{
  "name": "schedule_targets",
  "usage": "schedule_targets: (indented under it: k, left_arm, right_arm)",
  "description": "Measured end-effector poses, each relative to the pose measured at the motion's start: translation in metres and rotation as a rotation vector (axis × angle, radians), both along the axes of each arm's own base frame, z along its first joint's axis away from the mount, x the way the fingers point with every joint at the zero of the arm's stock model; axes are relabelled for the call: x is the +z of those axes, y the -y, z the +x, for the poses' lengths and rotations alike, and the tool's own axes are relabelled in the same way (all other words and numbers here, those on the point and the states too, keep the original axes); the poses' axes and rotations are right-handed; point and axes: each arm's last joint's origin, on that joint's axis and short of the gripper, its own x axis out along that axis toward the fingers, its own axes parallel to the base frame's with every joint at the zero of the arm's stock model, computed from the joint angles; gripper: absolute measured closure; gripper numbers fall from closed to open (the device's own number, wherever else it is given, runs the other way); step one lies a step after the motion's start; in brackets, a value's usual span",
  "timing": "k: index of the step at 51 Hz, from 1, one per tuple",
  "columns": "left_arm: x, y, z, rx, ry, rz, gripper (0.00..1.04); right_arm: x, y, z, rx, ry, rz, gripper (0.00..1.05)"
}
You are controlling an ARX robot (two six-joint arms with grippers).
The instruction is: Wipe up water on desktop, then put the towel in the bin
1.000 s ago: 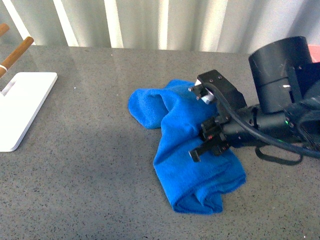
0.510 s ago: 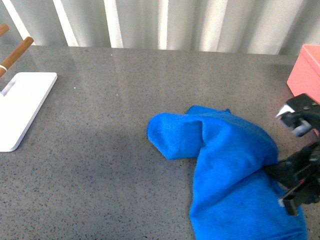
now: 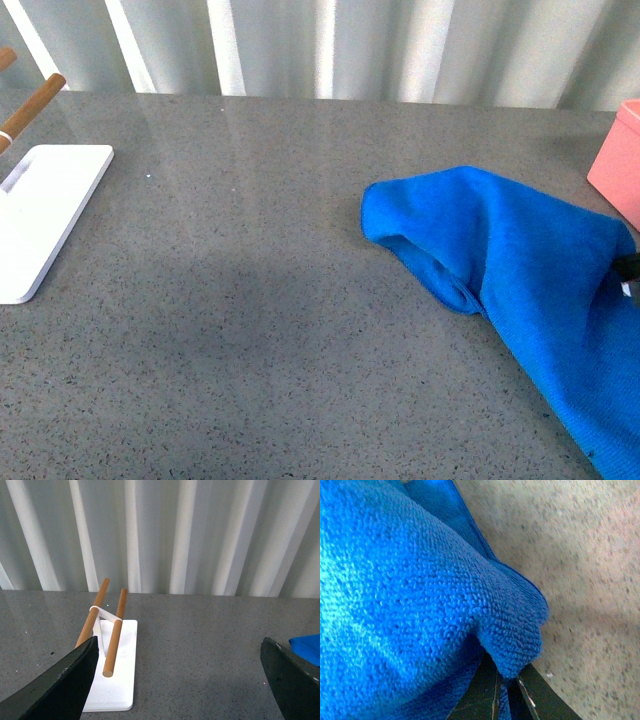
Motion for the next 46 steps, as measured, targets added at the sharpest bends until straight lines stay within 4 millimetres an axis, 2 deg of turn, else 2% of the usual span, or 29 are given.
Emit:
schedule_targets:
  k: [6,11,16,23,29,32,35,41,46]
  left_arm:
    - [0.0,0.0,0.0,0.0,0.0,0.0,0.07]
    - [0.0,0.0,0.0,0.0,0.0,0.0,0.07]
    - [0.0,0.0,0.0,0.0,0.0,0.0,0.07]
    - [0.0,0.0,0.0,0.0,0.0,0.0,0.07]
    - [0.0,0.0,0.0,0.0,0.0,0.0,0.07]
    - [0.0,0.0,0.0,0.0,0.0,0.0,0.07]
    - [0.0,0.0,0.0,0.0,0.0,0.0,0.07]
    - [0.0,0.0,0.0,0.0,0.0,0.0,0.07]
    - [0.0,0.0,0.0,0.0,0.0,0.0,0.07]
  right_arm:
    - [0.01,-0.026,0.014,0.049,0.031,0.025,1.02]
    - [0.027,-0.049,0.028,0.081,0.07,0.048,1.02]
    - [0.057,-0.064,0.047,0.083,0.138,0.062,1.02]
    - [0.103,-0.066,0.066,0.069,0.236,0.081,1.02]
    - [0.154,-0.058,0.076,0.045,0.345,0.09,1.02]
    - [0.195,-0.043,0.078,0.021,0.433,0.097,1.02]
    - [0.227,-0.025,0.078,-0.009,0.496,0.094,1.02]
    - [0.259,0.005,0.077,-0.069,0.558,0.08,1.02]
    - [0.275,0.034,0.075,-0.131,0.589,0.064,1.02]
